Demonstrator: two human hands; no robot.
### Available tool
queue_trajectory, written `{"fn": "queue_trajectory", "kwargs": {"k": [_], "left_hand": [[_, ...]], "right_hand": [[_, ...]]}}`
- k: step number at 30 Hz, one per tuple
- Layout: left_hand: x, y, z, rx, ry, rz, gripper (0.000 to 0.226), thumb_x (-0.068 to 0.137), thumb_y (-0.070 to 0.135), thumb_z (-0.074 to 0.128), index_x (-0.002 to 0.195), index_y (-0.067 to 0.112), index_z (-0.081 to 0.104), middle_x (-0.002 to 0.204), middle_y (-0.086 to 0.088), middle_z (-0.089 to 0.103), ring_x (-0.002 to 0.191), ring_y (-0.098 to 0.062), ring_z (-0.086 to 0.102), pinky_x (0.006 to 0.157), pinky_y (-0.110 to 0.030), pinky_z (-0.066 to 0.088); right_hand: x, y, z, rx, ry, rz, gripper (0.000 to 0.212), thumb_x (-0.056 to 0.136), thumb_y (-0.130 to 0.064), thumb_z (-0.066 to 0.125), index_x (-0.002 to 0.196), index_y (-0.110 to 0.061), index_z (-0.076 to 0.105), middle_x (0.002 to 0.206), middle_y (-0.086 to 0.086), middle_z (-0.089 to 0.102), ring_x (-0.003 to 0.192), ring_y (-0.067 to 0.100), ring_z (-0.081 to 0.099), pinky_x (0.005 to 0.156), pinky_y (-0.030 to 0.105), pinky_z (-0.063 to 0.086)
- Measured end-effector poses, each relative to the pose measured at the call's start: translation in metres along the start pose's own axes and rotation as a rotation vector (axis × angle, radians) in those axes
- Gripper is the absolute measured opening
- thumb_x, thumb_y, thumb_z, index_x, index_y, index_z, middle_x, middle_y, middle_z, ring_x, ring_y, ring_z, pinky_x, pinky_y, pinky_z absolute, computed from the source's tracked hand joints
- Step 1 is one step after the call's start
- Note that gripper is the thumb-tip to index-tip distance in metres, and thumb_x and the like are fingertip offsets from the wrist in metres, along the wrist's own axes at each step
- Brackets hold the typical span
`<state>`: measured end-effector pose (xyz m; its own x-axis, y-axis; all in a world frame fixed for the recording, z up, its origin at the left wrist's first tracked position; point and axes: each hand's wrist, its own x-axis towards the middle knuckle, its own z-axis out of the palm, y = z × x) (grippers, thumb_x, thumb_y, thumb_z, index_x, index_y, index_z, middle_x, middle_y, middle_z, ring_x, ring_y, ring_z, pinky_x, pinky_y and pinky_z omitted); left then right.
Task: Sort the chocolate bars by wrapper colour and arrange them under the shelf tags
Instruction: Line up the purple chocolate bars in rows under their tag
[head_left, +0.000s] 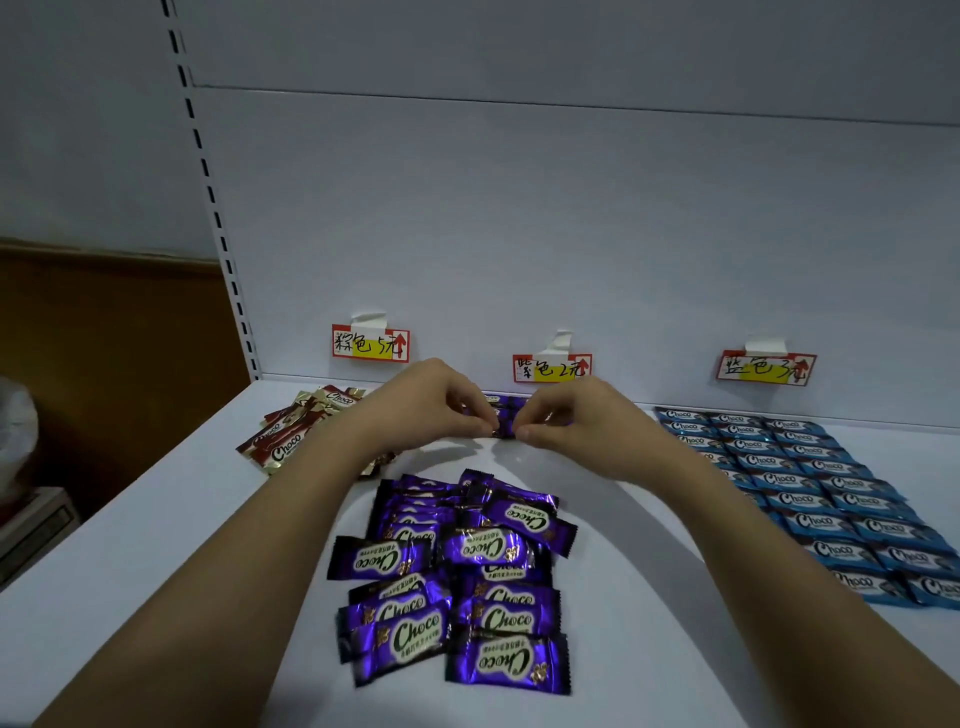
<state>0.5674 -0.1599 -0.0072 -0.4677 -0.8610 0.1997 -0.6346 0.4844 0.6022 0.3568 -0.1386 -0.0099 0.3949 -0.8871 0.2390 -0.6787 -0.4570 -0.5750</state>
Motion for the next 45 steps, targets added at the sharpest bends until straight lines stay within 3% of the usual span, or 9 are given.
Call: {"fn": "queue_trajectory", "kwargs": {"k": [4,9,12,19,23,28,33,38,45], "left_hand": [[-0.010,0.014,-0.006,-0.094,-0.175,-0.003,0.009,0.080,0.021,0.077,0.088,0.023,0.079,0.082,0.004,0.075,0.086,-0.023,0.068,0.079,-0.038,0.054],[-0.008,0.006,-0.008,-0.037,-0.203,-0.042,0.013,0.081,0.016,0.076,0.089,0.026,0.079,0.082,0.014,0.073,0.078,-0.008,0.067,0.073,-0.027,0.054],[-0.008,0.002,-0.007,0.027,-0.327,-0.098,0.018,0.083,0.018,0.074,0.097,0.028,0.077,0.087,0.014,0.073,0.080,-0.008,0.066,0.078,-0.036,0.055],[-0.008,0.002,-0.005,0.124,-0.435,-0.156,0.017,0.088,0.022,0.069,0.101,0.034,0.071,0.101,0.012,0.066,0.081,0.000,0.059,0.064,-0.014,0.045],[-0.007,0.000,-0.004,0.082,-0.445,-0.178,0.012,0.088,0.015,0.067,0.089,0.027,0.068,0.077,0.022,0.066,0.064,0.013,0.056,0.054,-0.003,0.039],[-0.006,-0.002,-0.002,-0.026,-0.416,-0.203,0.025,0.086,0.006,0.068,0.105,0.022,0.066,0.087,0.010,0.066,0.070,0.000,0.060,0.065,-0.015,0.047],[-0.008,-0.006,-0.005,-0.077,-0.346,-0.238,0.016,0.088,0.003,0.066,0.097,0.015,0.072,0.079,0.002,0.069,0.064,-0.003,0.062,0.062,-0.014,0.048],[-0.005,-0.009,-0.008,-0.168,-0.110,-0.227,0.009,0.096,0.011,0.056,0.094,0.013,0.065,0.091,-0.004,0.069,0.077,-0.013,0.064,0.064,-0.022,0.053],[0.004,0.000,0.004,-0.583,0.129,-0.428,0.005,0.098,0.008,0.050,0.100,0.007,0.055,0.091,-0.023,0.070,0.075,-0.027,0.074,0.059,-0.028,0.060]], "right_hand": [[-0.012,-0.021,-0.018,0.070,-0.293,0.026,0.020,0.075,-0.045,0.078,0.082,-0.027,0.073,0.081,-0.006,0.072,0.067,0.004,0.061,0.062,0.022,0.051],[-0.015,-0.025,-0.011,-0.036,-0.488,0.092,0.028,0.070,-0.044,0.084,0.090,-0.036,0.066,0.083,-0.016,0.068,0.072,0.004,0.064,0.069,0.026,0.050],[-0.014,-0.018,-0.013,0.041,-0.467,0.100,0.025,0.076,-0.027,0.082,0.094,-0.027,0.066,0.078,-0.010,0.069,0.072,0.012,0.066,0.070,0.029,0.056],[-0.012,0.006,-0.022,0.367,-0.253,0.241,0.006,0.082,-0.014,0.077,0.085,-0.015,0.071,0.071,-0.004,0.065,0.064,0.006,0.062,0.060,0.020,0.051],[-0.010,0.015,-0.025,0.532,-0.171,0.349,0.004,0.085,-0.007,0.071,0.088,-0.008,0.069,0.078,0.003,0.070,0.069,0.009,0.065,0.060,0.020,0.052],[-0.008,0.018,-0.026,0.561,-0.095,0.508,0.017,0.087,-0.003,0.067,0.104,-0.005,0.064,0.096,0.010,0.070,0.080,0.017,0.068,0.059,0.022,0.057],[-0.008,0.018,-0.025,0.510,-0.119,0.545,0.022,0.090,0.000,0.064,0.110,-0.008,0.062,0.096,0.008,0.066,0.080,0.019,0.065,0.062,0.021,0.058],[-0.007,0.018,-0.024,0.547,-0.086,0.556,0.018,0.089,0.000,0.064,0.106,-0.004,0.064,0.098,0.010,0.066,0.078,0.018,0.067,0.062,0.022,0.058],[-0.007,0.018,-0.019,0.654,-0.118,0.511,0.008,0.092,0.003,0.059,0.096,-0.004,0.061,0.079,0.014,0.063,0.059,0.019,0.063,0.056,0.029,0.056]]}}
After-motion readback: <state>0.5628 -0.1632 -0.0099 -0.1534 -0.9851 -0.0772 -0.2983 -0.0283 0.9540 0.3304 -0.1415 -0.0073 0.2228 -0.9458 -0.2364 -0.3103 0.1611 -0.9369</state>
